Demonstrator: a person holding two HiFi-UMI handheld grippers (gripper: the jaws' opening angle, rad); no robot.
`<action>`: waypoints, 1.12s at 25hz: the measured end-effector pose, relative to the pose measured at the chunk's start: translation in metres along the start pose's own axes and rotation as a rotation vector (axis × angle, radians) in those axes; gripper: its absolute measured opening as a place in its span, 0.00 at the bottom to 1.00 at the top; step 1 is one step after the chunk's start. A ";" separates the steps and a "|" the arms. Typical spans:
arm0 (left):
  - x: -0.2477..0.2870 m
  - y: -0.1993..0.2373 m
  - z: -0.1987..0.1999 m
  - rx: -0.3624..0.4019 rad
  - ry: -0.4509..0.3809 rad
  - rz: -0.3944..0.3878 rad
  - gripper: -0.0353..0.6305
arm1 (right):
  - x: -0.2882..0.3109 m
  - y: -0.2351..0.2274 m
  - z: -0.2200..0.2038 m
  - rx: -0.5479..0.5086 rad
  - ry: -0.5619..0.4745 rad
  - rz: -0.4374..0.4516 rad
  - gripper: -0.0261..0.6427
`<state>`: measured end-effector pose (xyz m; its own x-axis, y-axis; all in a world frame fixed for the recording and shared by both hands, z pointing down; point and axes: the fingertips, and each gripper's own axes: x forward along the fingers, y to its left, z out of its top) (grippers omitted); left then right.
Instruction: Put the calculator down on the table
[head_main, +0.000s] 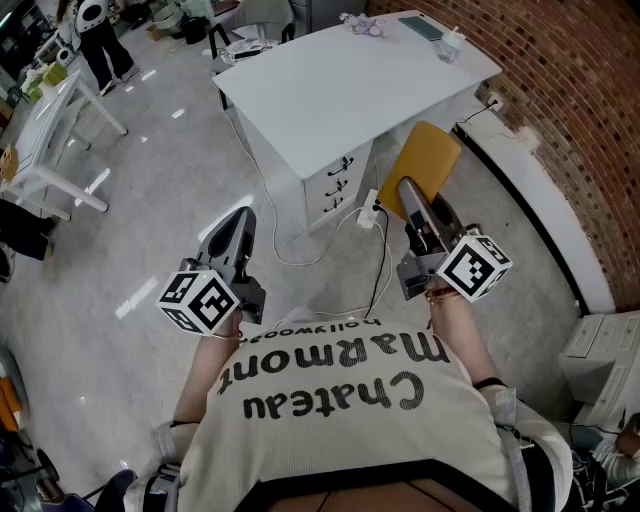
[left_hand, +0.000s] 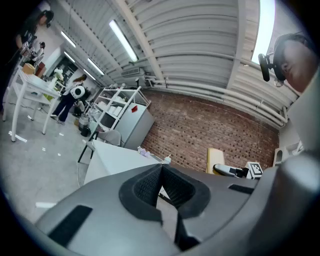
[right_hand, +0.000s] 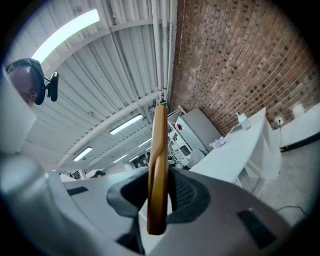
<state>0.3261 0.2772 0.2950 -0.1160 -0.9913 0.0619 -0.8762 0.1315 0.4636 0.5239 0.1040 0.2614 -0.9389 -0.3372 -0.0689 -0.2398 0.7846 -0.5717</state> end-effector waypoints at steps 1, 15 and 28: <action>0.000 0.002 -0.003 -0.002 0.005 0.003 0.06 | 0.002 -0.001 -0.002 -0.002 0.003 -0.002 0.17; 0.028 0.079 0.012 -0.050 0.028 0.011 0.06 | 0.086 -0.018 -0.027 0.026 0.052 -0.040 0.17; 0.071 0.191 0.113 -0.012 0.023 -0.021 0.06 | 0.235 0.008 -0.038 0.041 0.048 -0.072 0.17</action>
<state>0.0981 0.2319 0.2884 -0.0871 -0.9936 0.0724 -0.8728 0.1111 0.4753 0.2921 0.0507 0.2720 -0.9307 -0.3657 0.0128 -0.2979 0.7369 -0.6069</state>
